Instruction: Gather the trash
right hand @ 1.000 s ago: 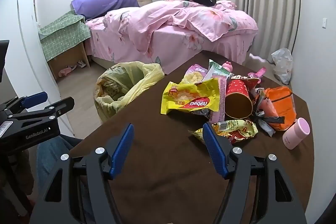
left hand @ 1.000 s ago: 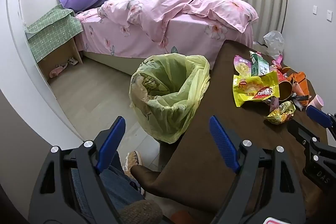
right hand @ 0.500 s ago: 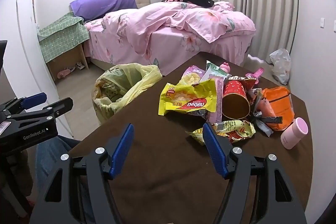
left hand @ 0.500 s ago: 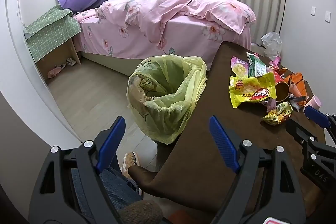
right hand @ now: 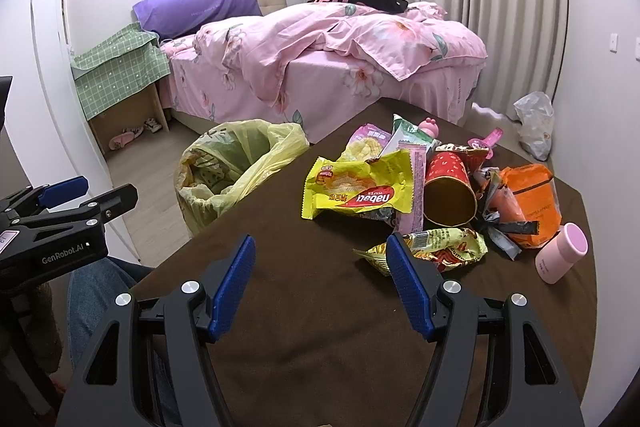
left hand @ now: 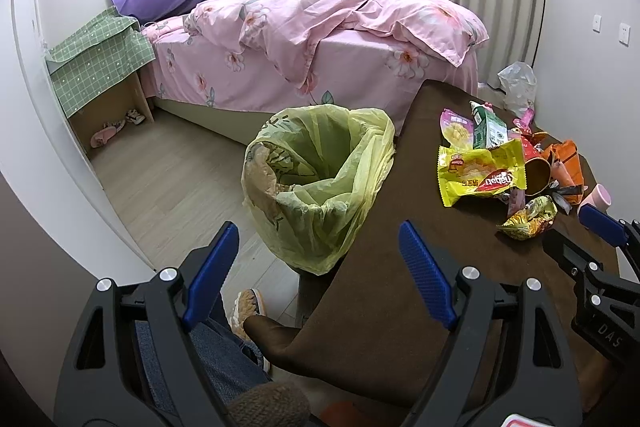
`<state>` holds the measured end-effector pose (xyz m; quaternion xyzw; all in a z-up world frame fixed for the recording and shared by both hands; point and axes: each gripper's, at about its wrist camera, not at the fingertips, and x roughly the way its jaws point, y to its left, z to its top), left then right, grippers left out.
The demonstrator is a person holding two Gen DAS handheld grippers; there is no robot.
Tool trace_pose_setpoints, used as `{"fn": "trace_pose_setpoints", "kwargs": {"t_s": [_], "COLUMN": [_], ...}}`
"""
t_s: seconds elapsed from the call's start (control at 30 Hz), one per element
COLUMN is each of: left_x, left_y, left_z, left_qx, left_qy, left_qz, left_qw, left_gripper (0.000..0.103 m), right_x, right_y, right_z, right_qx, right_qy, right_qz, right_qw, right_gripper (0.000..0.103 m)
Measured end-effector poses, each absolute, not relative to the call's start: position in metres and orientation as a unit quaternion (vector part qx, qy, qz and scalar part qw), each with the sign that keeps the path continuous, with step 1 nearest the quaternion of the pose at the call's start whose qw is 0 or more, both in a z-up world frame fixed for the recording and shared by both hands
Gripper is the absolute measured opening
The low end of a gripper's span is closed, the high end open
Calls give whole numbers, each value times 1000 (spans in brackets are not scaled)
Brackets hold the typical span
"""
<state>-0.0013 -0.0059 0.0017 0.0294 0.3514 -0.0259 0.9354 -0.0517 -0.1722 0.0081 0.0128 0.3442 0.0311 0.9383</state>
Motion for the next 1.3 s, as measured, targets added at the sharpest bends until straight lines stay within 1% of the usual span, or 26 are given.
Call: {"fn": "trace_pose_setpoints", "kwargs": {"t_s": [1.3], "left_x": [-3], "left_y": [-1], "left_z": [4], "left_qx": [24], "left_qy": [342], "left_qz": [-21], "left_qw": [939], "left_gripper": [78], "right_x": [-51], "right_y": [-172], "right_z": [8], "right_qx": [14], "right_qy": [345], "right_qz": [32], "right_qw": [938], "right_gripper": [64]}}
